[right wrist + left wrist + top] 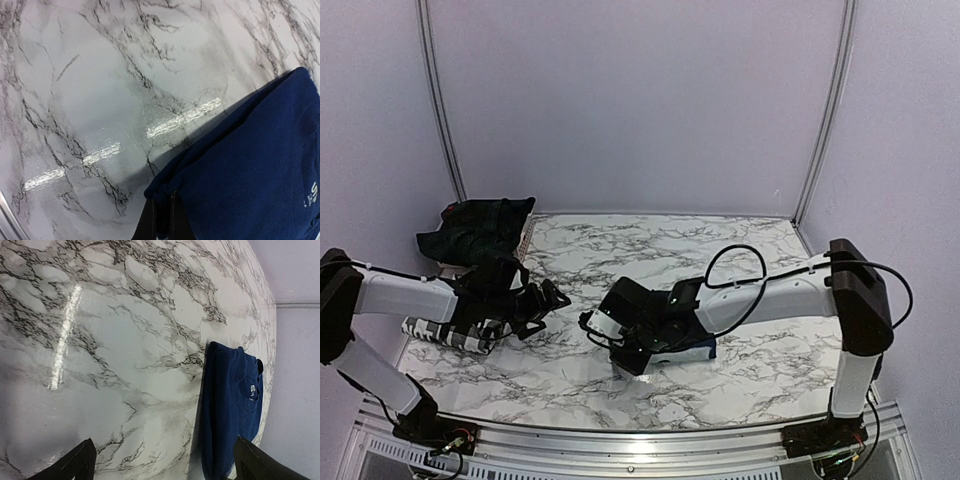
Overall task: Fold and stack the mixed laundry pile
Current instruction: Pick up the square-folded T-shirt from the center of the board, then pass from the right arm to the left
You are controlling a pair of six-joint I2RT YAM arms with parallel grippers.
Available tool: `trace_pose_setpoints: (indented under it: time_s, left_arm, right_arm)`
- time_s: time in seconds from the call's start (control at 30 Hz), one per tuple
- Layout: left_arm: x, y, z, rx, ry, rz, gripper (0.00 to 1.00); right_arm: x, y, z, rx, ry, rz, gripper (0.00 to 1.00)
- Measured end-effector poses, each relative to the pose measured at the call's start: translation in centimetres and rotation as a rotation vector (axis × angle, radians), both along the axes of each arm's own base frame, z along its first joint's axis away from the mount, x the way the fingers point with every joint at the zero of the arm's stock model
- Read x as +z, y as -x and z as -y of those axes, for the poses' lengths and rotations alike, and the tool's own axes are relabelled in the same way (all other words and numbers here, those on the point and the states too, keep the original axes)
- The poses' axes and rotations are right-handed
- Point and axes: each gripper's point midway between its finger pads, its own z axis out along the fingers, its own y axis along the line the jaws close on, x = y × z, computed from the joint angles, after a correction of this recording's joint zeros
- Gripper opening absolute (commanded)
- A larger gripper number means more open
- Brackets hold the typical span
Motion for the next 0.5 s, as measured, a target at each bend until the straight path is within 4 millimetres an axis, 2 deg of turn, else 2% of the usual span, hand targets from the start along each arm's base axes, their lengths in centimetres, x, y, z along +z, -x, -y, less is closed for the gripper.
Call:
trace_pose_setpoints:
  time_s: [0.17,0.3,0.5]
  left_arm:
    - [0.3,-0.2,2.4,-0.014,0.091,-0.014,0.99]
    - [0.4,-0.5,4.2,-0.012,0.167,-0.026,0.99]
    - [-0.9,0.0,6.6,-0.014,0.227,-0.086,0.99]
  right_arm:
    - [2.9,-0.7,-1.2,0.006,-0.138,-0.011,0.0]
    - [3.4,-0.6,-2.0,0.01,-0.185,-0.029,0.0]
    - [3.9,-0.9,-3.3,0.002,-0.229,-0.04,0.0]
